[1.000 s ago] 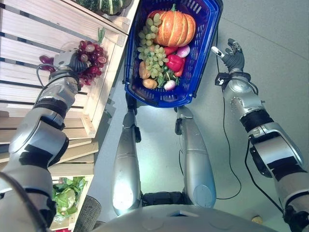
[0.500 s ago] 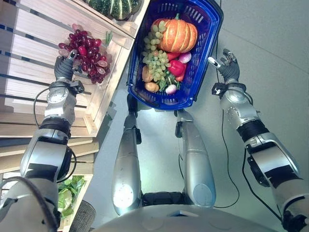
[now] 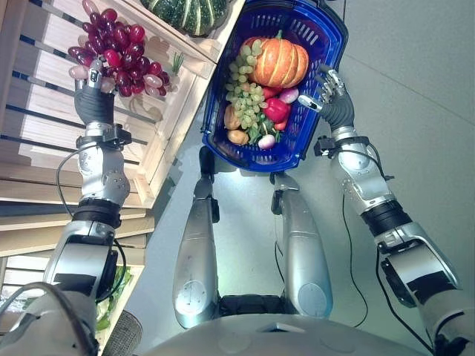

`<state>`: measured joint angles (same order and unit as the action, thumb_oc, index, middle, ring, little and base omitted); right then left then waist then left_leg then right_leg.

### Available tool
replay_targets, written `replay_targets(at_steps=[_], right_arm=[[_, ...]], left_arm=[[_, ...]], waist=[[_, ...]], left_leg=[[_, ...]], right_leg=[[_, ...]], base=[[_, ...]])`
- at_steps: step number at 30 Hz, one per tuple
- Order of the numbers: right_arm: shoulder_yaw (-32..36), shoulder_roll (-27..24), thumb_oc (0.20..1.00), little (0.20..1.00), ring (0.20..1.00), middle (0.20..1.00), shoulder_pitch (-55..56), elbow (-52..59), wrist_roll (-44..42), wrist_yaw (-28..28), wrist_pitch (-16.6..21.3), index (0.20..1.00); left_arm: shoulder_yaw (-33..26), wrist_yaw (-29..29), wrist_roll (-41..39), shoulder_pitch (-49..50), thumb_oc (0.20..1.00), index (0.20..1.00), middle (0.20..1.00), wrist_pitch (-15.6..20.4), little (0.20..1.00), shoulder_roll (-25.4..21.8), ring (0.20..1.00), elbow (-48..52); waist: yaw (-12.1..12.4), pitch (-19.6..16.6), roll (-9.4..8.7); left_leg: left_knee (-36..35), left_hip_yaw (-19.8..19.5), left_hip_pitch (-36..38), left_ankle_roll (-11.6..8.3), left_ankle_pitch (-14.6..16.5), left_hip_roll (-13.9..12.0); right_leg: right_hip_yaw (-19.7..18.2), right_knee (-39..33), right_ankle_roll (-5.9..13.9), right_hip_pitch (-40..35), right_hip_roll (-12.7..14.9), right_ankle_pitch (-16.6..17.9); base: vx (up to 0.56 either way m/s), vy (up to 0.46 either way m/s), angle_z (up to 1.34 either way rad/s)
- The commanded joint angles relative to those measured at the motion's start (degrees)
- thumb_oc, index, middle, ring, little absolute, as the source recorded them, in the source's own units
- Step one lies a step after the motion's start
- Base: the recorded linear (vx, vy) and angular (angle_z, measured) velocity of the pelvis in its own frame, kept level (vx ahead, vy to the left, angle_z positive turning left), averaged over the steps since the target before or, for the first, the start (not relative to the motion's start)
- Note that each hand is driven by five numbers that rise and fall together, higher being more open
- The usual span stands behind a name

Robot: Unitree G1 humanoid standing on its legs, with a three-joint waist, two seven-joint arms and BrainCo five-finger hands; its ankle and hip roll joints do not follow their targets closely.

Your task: Pick up fruits and vegetables into the basket

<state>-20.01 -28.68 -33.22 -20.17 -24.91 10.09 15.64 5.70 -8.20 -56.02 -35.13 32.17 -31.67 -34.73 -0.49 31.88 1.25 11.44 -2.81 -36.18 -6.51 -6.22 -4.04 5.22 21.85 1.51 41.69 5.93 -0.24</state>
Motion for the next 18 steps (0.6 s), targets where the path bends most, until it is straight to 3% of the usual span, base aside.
replay_targets(at_steps=[1, 10, 18], right_arm=[[1.00, 0.40, 1.000, 1.000, 1.000, 1.000, 2.95, 7.18, 3.04, -4.27, 4.12, 1.000], [-1.69, -1.03, 1.000, 1.000, 1.000, 1.000, 2.02, 15.13, 3.37, -15.16, 2.06, 1.000], [-4.61, -1.20, 1.000, 1.000, 1.000, 1.000, -2.93, 20.83, 3.08, -17.91, -0.83, 1.000]], left_arm=[[-4.47, -1.36, 4.30, 0.07, 0.200, 0.200, 0.200, 7.34, 0.200, 1.78, 0.200, 7.04], [-2.62, 0.08, 9.11, 0.07, 0.200, 0.200, 0.200, 3.98, 0.200, 2.67, 0.200, 19.11], [0.97, -2.69, 9.56, -1.40, 0.200, 0.200, 0.200, 1.21, 0.200, 2.82, 0.200, 26.51]], waist=[[-0.07, -2.09, -0.31], [0.36, -2.09, -0.34], [0.83, -2.09, 0.37]], left_leg=[[1.67, 2.49, 0.09, 3.86, 4.77, 6.55], [1.40, 2.44, 0.57, 3.99, 4.46, 6.83], [1.46, 2.80, 0.61, 4.26, 4.17, 7.08]], right_leg=[[3.24, -1.34, 0.35, -4.94, -3.63, -5.26], [3.76, -1.78, 0.37, -5.78, -3.40, -5.03], [3.71, -2.06, 0.19, -5.96, -3.18, -4.69]], base=[[0.00, 0.000, 0.00], [0.00, 0.000, 0.00], [0.00, 0.000, 0.00]])
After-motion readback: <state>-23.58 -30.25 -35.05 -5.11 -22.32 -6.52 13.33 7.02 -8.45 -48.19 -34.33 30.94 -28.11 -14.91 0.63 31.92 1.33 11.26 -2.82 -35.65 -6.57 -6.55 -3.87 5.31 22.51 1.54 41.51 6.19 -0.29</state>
